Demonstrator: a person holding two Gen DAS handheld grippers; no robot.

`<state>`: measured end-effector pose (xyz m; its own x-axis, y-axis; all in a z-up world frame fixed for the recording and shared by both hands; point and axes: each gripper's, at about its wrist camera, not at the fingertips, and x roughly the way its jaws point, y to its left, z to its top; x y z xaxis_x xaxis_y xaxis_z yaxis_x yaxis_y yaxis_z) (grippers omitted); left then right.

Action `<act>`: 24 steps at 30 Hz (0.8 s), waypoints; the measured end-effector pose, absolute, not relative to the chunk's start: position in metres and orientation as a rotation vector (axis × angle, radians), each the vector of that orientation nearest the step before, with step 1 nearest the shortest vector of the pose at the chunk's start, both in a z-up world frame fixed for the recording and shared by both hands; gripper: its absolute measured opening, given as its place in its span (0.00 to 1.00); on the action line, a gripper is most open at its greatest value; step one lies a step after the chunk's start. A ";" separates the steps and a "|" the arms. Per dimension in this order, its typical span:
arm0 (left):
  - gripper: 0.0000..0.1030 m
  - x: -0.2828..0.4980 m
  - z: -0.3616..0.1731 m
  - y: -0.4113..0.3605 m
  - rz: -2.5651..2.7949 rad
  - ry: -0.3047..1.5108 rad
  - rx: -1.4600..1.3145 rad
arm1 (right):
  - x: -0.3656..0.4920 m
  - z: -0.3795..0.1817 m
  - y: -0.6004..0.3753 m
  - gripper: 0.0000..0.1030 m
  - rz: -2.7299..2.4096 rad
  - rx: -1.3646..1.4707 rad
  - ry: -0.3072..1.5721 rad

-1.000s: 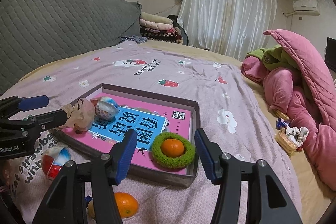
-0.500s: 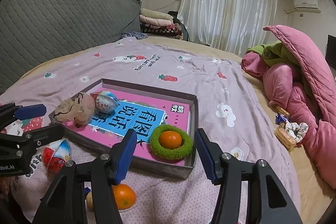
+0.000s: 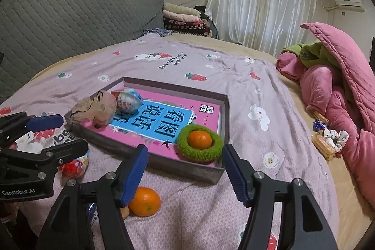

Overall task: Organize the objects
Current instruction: 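Withdraw both tools from the tray toward the remaining objects on the bed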

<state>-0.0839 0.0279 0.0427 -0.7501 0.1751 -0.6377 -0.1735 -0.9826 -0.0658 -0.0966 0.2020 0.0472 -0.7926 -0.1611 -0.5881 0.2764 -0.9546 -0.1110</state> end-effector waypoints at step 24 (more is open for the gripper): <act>0.72 -0.056 0.039 0.045 2.728 0.056 -1.046 | -0.093 0.043 0.207 0.64 -2.738 0.901 0.277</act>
<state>-0.0560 0.0451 0.0394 -0.7229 0.1892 -0.6645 -0.2162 -0.9754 -0.0424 -0.0930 0.2071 0.0434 -0.7795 -0.1713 -0.6025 0.2885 -0.9520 -0.1025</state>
